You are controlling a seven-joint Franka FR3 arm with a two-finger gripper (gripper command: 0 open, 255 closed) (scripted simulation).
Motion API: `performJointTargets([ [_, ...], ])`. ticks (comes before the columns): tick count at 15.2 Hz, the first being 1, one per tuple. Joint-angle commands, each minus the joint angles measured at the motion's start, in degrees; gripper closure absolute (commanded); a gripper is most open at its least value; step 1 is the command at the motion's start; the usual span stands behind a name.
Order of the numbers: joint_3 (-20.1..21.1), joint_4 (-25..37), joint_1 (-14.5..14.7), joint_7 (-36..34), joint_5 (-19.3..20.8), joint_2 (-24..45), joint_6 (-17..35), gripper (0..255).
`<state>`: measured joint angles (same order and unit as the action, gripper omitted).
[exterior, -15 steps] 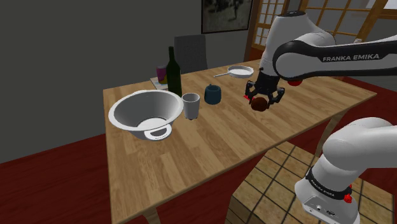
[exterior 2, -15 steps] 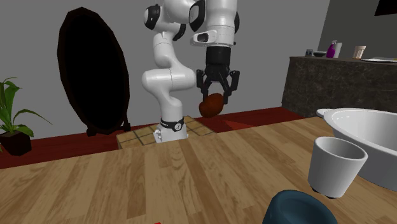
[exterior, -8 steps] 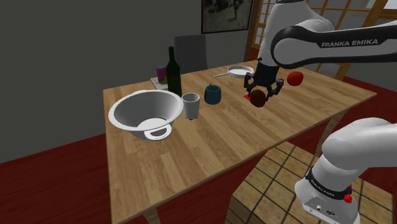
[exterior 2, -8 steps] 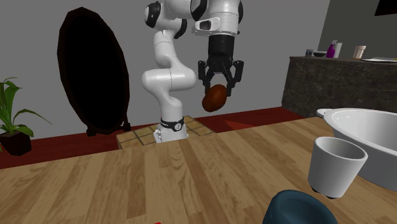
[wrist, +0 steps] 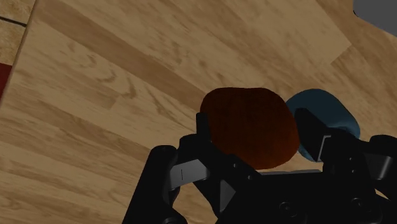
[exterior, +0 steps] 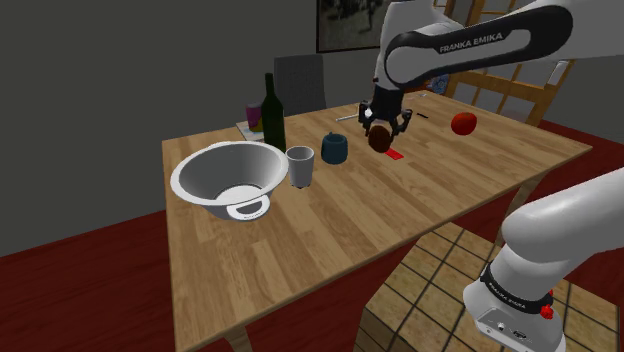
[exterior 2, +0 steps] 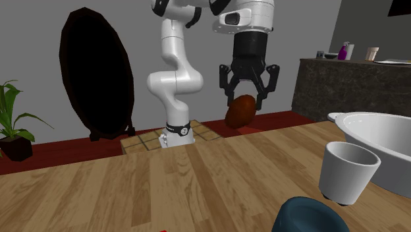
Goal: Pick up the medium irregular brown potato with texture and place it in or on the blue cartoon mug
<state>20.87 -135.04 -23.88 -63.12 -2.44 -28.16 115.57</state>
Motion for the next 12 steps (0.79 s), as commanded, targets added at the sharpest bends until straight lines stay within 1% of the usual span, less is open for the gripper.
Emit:
performJointTargets([
  [1,0.7,4.13,-1.22,-0.59,1.4,4.8,0.56,255],
  [7,2.81,18.02,-3.79,-3.29,6.89,19.36,0.31,255],
  [12,3.82,31.84,-3.9,-5.79,12.41,31.84,-2.41,255],
])
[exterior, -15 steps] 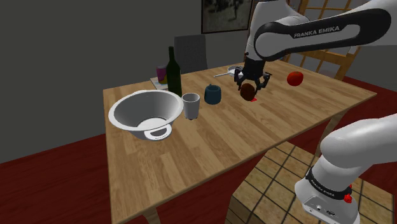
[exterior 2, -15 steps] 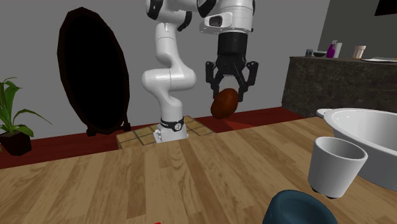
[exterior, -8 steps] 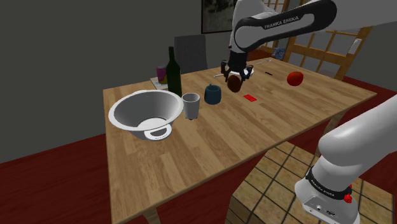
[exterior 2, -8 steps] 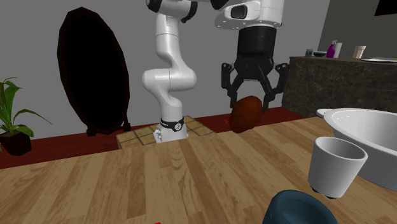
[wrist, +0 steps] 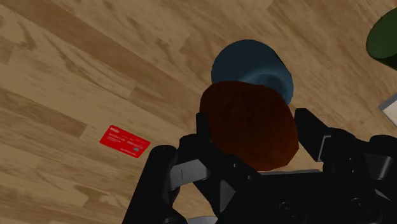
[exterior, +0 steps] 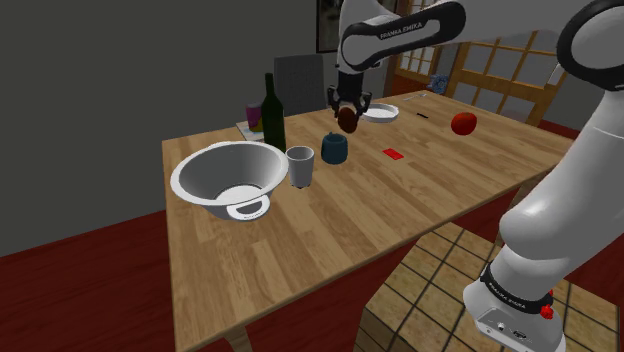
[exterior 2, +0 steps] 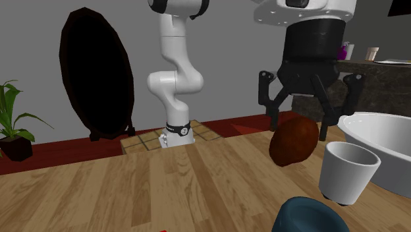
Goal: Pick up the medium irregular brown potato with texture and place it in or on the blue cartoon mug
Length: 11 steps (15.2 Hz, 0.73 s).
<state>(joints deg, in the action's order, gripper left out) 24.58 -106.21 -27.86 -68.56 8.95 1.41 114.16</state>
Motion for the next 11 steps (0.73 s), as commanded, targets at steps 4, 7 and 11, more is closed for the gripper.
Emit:
performJointTargets([
  [4,0.05,16.23,1.75,-1.69,5.44,12.78,-4.9,255],
  [7,-0.2,17.16,2.16,-2.04,6.22,14.59,-4.2,255],
  [11,-0.36,14.45,2.04,-2.59,6.56,14.86,-1.29,255],
])
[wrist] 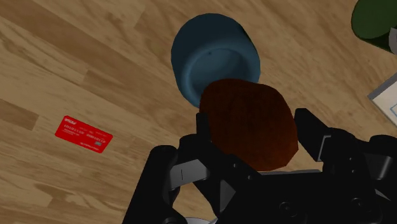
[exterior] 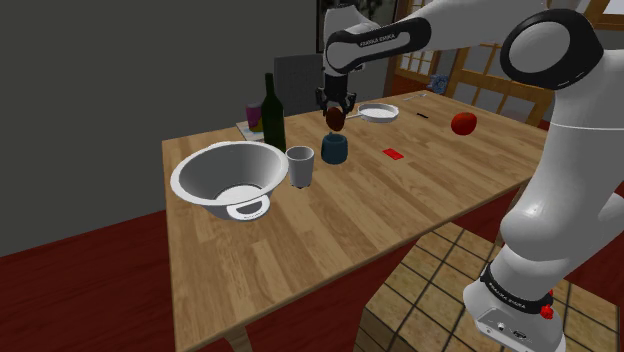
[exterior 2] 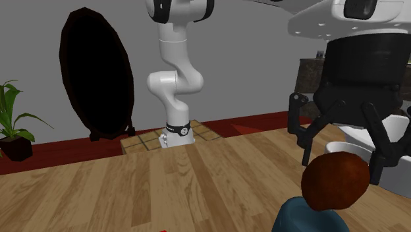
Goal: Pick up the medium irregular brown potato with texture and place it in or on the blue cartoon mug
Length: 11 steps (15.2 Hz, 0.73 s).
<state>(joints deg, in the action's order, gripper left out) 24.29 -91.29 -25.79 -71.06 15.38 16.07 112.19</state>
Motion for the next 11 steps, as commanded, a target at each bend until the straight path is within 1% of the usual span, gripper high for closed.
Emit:
performJointTargets([
  [1,-0.11,-1.1,-0.06,-0.24,0.24,0.31,1.39,255],
  [9,-0.55,-5.93,-0.09,-1.7,1.51,1.72,7.38,255],
  [11,-0.53,-5.94,-0.1,-1.7,1.51,1.71,7.38,255],
])
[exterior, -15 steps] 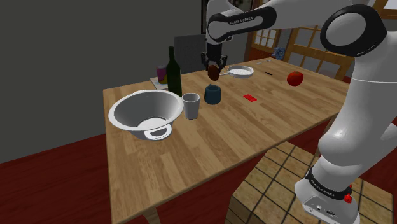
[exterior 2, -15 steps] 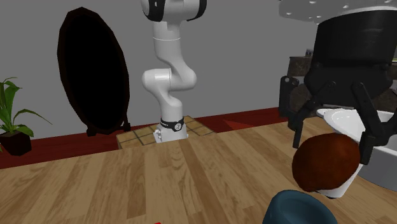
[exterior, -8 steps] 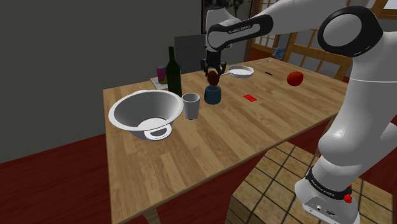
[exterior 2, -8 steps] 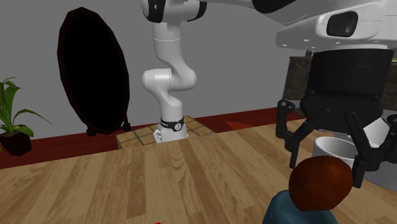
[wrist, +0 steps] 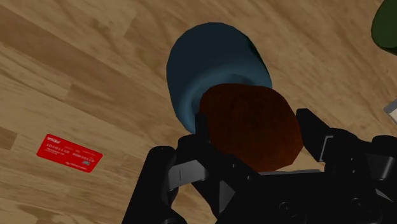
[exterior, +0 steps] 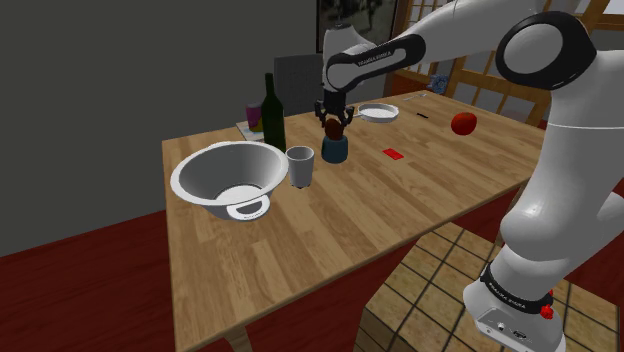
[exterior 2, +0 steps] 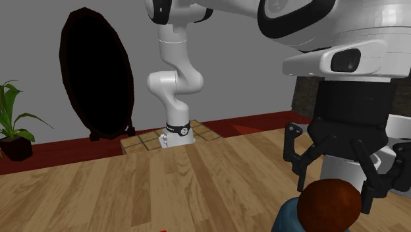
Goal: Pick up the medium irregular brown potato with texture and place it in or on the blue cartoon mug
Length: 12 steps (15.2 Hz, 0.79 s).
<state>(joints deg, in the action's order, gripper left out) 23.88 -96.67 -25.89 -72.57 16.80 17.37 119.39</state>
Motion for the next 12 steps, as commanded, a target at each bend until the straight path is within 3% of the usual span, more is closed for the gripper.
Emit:
performJointTargets([
  [1,-0.12,-0.55,-0.02,-0.19,0.1,0.41,0.17,255],
  [6,-0.09,-0.55,-0.05,-0.2,0.11,0.42,0.17,255],
  [7,-0.06,-0.97,-0.16,-0.13,-0.02,0.09,0.29,0],
  [12,-0.09,-0.55,-0.05,-0.2,0.12,0.42,0.17,0],
])
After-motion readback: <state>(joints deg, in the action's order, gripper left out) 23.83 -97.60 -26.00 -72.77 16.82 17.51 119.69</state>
